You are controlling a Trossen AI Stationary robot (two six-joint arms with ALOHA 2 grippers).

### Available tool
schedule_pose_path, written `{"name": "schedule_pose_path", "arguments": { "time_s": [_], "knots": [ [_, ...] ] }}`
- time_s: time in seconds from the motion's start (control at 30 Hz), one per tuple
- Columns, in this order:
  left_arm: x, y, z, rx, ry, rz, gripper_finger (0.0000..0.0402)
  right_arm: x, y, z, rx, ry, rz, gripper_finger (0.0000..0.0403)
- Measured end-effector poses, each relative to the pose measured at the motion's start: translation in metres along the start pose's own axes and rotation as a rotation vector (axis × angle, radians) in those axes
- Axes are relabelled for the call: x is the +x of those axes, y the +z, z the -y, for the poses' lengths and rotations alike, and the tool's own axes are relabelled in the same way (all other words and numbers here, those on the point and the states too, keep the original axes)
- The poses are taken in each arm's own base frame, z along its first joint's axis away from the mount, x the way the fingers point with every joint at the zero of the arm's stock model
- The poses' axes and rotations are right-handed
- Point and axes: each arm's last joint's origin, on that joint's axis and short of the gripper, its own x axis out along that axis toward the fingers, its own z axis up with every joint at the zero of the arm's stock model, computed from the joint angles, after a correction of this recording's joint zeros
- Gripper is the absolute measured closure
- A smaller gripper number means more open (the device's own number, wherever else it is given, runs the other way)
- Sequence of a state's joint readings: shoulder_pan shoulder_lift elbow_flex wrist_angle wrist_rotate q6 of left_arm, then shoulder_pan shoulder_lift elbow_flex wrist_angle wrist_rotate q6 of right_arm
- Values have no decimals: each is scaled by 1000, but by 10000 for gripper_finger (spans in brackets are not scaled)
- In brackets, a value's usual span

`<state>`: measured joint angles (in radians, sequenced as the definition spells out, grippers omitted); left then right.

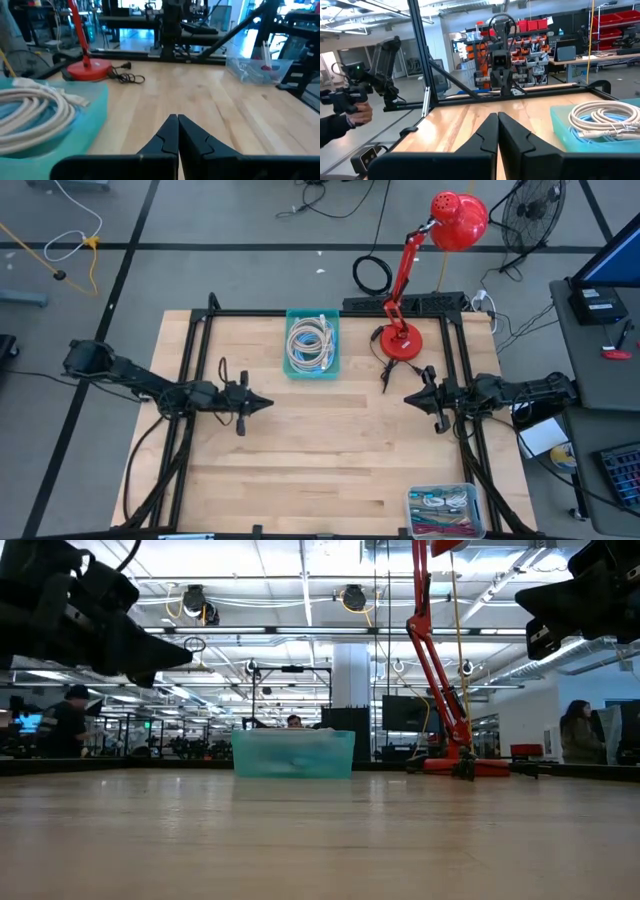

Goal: Pick & Place USB Port
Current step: Return To Home Position

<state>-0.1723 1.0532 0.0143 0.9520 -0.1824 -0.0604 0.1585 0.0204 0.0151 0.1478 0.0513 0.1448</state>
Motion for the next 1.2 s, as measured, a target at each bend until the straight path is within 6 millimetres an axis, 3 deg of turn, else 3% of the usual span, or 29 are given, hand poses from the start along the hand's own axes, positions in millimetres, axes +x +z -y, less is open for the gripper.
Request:
{"name": "schedule_pose_path", "arguments": {
  "time_s": [0.47,0.67,1.2],
  "knots": [
    [-38,14,-3,50,-31,-6,401,0,0,0,0,0,-2,403],
    [-49,20,0,114,-89,65,401,0,0,0,0,0,-2,403],
    [-66,23,-11,184,12,130,401,0,0,0,0,0,-2,403]
  ]
}}
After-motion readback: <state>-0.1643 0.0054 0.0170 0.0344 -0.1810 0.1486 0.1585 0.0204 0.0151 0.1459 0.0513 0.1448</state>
